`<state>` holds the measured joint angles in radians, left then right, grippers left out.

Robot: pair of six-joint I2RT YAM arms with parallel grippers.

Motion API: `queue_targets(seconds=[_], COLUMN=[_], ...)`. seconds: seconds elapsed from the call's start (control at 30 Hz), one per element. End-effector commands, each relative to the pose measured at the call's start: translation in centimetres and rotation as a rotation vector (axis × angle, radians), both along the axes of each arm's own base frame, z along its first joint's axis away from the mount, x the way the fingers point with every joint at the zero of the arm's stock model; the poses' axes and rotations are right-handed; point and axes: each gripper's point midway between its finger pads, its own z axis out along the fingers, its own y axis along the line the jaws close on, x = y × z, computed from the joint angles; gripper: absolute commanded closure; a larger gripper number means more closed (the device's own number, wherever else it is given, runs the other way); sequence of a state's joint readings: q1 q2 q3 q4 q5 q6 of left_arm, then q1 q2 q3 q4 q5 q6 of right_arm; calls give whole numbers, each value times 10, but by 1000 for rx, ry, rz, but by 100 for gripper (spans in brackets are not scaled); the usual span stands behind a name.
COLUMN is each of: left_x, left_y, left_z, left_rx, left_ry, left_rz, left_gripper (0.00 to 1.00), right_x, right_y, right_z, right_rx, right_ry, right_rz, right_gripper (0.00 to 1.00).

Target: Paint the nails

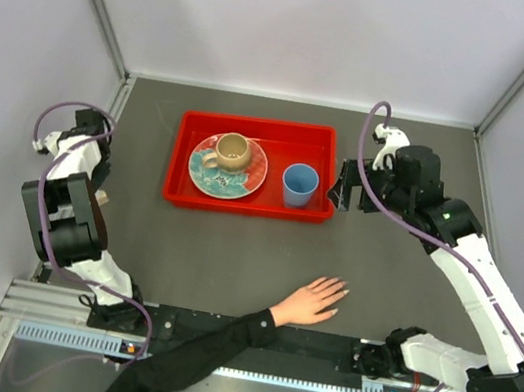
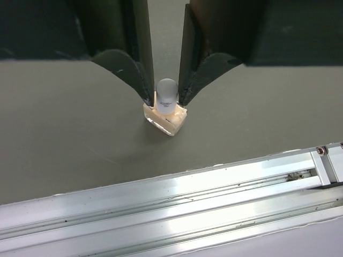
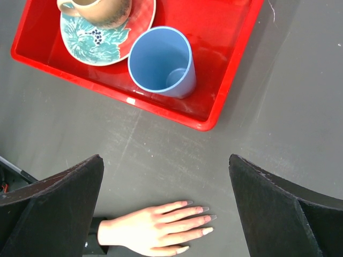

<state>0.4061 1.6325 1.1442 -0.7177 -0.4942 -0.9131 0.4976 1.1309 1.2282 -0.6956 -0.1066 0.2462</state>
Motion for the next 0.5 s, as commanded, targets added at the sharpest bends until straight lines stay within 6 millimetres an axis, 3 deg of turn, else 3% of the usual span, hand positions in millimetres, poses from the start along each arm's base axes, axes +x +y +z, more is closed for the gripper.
queue_targets(seconds=[0.0,0.1,0.27,0.47], left_x=[1,-1,1,6], left_y=[3,-1,-24,-107], left_z=[5,5,24,52], left_rx=[20,13,47,87], left_ry=[-17,-14,-19,-65], left_rz=[-2,-22,-153,-442], left_gripper=[75,94,100,100], right_x=[-4,-4,-4,1], right_y=[1,1,-3,-14], right_z=[9,6,4,-7], right_rx=[21,19,6,-60], right_ry=[-41,-35,-41,-37], right_rz=[9,6,-7,-48], right_gripper=[1,1,1,1])
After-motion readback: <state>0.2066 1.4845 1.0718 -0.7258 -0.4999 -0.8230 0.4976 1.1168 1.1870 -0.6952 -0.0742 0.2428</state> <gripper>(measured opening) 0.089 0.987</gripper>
